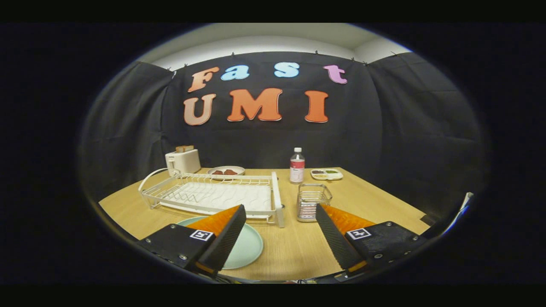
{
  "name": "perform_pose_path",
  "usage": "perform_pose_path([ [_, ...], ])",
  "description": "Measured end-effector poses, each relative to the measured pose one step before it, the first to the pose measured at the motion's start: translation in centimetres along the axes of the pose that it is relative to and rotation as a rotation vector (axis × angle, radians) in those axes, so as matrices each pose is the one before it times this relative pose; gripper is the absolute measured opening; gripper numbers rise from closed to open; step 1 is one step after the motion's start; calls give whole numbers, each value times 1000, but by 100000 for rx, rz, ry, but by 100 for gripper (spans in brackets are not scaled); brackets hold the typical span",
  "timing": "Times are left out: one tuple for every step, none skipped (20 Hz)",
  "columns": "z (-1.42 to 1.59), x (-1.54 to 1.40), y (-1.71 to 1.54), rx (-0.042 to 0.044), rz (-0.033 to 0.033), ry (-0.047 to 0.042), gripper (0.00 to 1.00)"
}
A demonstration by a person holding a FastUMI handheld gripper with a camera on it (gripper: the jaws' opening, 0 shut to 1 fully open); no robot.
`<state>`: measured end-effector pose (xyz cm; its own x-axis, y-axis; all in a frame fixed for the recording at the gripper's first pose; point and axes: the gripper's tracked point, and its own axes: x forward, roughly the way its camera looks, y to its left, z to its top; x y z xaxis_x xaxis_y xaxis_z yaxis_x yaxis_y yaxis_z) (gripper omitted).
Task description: Take the plate from the dish rack, then take the spoon from the basket and place it into the plate.
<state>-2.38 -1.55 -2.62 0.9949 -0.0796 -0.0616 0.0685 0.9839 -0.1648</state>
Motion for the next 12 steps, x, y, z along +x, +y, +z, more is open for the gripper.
perform_pose_path([
  [369,36,-685,523,-1289,-566,98],
  [357,21,-676,541,-1248,-672,98],
  [282,67,-606,493,-1163,-517,97],
  [244,43,-562,422,-1047,-529,97],
  [280,32,-570,437,-1132,-515,98],
  [251,-7,-580,459,-1077,-563,98],
  [209,18,-464,450,-870,-449,97],
  [197,65,-332,489,-773,-223,98],
  [76,13,-297,562,-491,-164,98],
  [21,11,-249,745,-336,-151,98],
  [46,50,-145,659,-182,-190,98],
  [-36,-9,-152,371,-181,-106,98],
])
